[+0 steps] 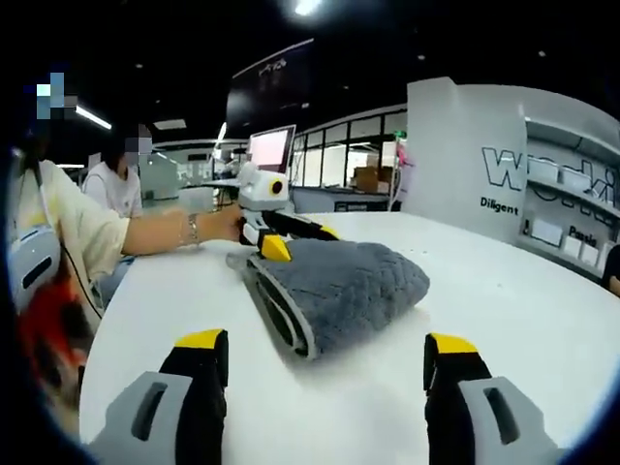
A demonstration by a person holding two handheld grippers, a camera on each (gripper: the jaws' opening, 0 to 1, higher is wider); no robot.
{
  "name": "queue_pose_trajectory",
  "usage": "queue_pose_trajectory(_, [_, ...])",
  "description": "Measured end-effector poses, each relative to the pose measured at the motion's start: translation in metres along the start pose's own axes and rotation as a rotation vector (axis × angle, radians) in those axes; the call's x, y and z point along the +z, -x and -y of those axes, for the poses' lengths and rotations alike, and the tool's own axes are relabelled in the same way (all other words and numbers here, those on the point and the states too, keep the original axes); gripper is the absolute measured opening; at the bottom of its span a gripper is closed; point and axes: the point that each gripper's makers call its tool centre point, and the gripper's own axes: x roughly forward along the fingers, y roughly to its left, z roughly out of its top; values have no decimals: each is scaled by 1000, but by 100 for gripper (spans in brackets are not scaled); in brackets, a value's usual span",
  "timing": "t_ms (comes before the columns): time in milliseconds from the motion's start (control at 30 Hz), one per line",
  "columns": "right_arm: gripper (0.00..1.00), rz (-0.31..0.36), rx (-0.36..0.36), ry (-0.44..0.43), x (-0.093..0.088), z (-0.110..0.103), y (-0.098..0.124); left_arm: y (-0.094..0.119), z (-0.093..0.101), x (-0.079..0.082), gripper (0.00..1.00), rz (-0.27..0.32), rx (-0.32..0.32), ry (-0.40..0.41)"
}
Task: Fold the towel on the table until its edges align and the towel forms a compact rectangular stack.
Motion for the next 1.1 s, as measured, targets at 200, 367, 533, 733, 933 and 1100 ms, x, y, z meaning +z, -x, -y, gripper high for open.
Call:
queue_pose_trajectory(200, [99, 28, 24, -19, 3, -1, -1, 15, 26, 16, 90, 0, -23, -33])
queue_pose_trajectory(367, [99, 29, 28, -30, -5, -6, -1, 45, 45, 17, 93, 6, 13, -21])
queue_pose_trajectory(533, [99, -9, 21, -26, -15, -9, -2, 67, 58, 7, 99, -14, 31, 20])
queue_pose_trajectory(733, [99, -14, 5, 15, -16, -11, -1, 83, 72, -5, 99, -49, 54, -17])
queue_pose_trajectory(933, [99, -36, -18, 10, -26, -19, 7, 113, 70, -28, 99, -82, 114, -88])
queue_pose_trajectory(1100, [99, -23, -35, 5, -24, -11, 11, 114, 65, -40, 98, -90, 115, -14])
